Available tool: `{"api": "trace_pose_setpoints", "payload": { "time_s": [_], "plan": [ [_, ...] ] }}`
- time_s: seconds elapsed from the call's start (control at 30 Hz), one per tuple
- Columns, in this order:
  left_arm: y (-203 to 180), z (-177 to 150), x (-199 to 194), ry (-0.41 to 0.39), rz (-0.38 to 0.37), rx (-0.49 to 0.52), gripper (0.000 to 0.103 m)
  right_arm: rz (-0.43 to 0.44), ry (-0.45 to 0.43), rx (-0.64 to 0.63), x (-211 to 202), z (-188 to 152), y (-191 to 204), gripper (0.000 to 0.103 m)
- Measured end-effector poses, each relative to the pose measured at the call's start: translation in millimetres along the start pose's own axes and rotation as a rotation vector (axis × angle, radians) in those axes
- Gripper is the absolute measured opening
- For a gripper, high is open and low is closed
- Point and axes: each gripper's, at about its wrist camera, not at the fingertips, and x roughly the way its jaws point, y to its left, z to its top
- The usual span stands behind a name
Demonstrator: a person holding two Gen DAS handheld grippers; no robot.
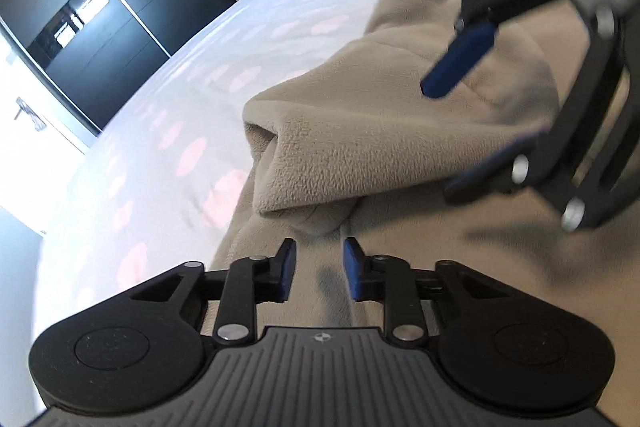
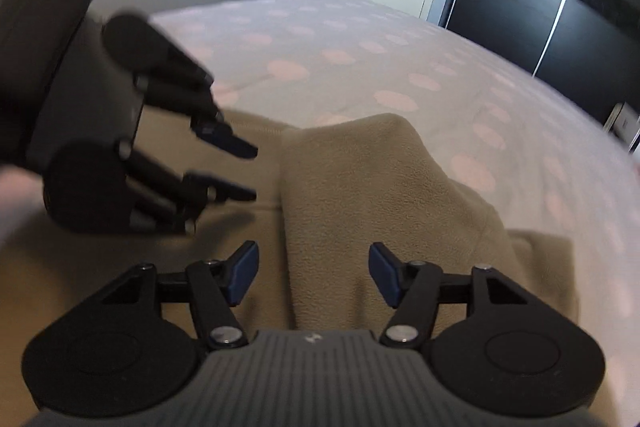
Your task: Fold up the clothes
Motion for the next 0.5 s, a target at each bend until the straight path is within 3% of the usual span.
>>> {"api": "trace_pose_setpoints", "payload": {
  "time_s": [0.03,0.07,0.1,0.2,0.33,0.5],
  "plan": [
    [2,-1,-1,-0.024,-0.043,-0.02,0.018,-0.016,0.007,-0.013,3,-1,1,0.053],
    [2,-4,-4,-0.046,-0.082,-0.032,0.017,-0.013,0.013,0.001,4,-1,-2,0.03],
    [4,-3,-2,-0.061,-0.11,-0.034,0.017,-0.008,0.018,0.021,6,-1,-6,0.017],
    [0,-2,5,-0.075,-0.133,-0.041,0.015,0.015,0.015,0.089,4,-1,-19,0.01],
    [9,6,34,-0.073,-0.162,-0.125,0.013,0.028,-0.007,0.106,-4,-3,-26,0.009],
    [32,14,53,-0.08,-0.06,-0.177,0.004,0.057,-0.021,0.092,-12,-5,-29,0.008]
  ]
}}
